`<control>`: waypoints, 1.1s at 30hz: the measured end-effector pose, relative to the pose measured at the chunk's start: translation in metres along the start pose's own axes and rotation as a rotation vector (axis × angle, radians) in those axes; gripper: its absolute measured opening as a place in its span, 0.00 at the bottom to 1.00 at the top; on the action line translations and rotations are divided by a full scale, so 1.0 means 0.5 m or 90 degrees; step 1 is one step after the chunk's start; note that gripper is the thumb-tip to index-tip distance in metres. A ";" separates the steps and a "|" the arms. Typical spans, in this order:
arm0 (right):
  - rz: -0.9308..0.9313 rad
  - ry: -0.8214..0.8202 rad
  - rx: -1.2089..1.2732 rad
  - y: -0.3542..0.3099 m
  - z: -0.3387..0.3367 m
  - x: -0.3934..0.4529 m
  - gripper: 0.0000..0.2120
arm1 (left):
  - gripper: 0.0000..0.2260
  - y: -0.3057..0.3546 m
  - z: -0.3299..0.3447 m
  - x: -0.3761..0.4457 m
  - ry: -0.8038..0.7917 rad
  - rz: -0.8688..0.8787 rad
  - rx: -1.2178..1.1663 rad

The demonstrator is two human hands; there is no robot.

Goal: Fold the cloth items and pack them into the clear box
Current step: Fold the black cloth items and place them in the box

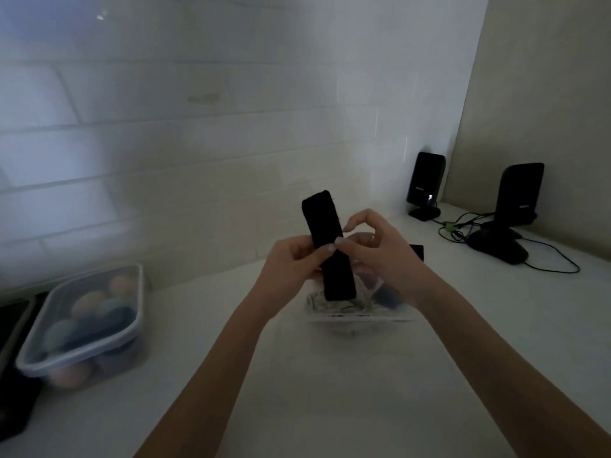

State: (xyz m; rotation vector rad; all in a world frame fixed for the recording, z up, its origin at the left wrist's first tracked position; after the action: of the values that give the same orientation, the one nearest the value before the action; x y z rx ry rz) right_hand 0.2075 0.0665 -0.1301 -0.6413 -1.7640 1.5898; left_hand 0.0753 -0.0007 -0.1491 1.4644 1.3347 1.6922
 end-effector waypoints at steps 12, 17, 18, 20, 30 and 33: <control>0.093 -0.158 -0.086 0.040 -0.006 0.017 0.14 | 0.08 -0.038 -0.016 -0.018 -0.039 0.048 0.214; 0.047 -0.109 -0.087 0.046 0.004 0.019 0.08 | 0.07 -0.046 -0.013 -0.020 -0.022 0.032 0.200; 0.038 -0.097 -0.081 0.046 0.003 0.020 0.09 | 0.07 -0.046 -0.012 -0.022 -0.028 0.025 0.189; 0.015 -0.081 -0.065 0.046 0.000 0.024 0.09 | 0.08 -0.049 -0.009 -0.022 -0.037 0.012 0.178; -0.056 -0.130 -0.008 0.050 0.007 0.018 0.20 | 0.12 -0.044 -0.009 -0.023 -0.051 -0.049 0.015; -0.076 -0.118 -0.041 0.047 0.005 0.019 0.26 | 0.14 -0.040 -0.011 -0.022 -0.058 -0.092 -0.025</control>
State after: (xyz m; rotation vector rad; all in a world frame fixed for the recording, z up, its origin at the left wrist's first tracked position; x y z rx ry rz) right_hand 0.1976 0.0751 -0.1521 -0.4206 -1.9571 1.5566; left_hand 0.0692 -0.0044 -0.1712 1.3718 1.3172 1.5332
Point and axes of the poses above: each hand's wrist, its own x-axis towards the middle knuckle, its own z-axis out of the palm, y = z × x, the point moved 3 cm from there along x, towards the middle knuckle, and after that the axes turned 6 degrees about z, right-handed, at the moved point
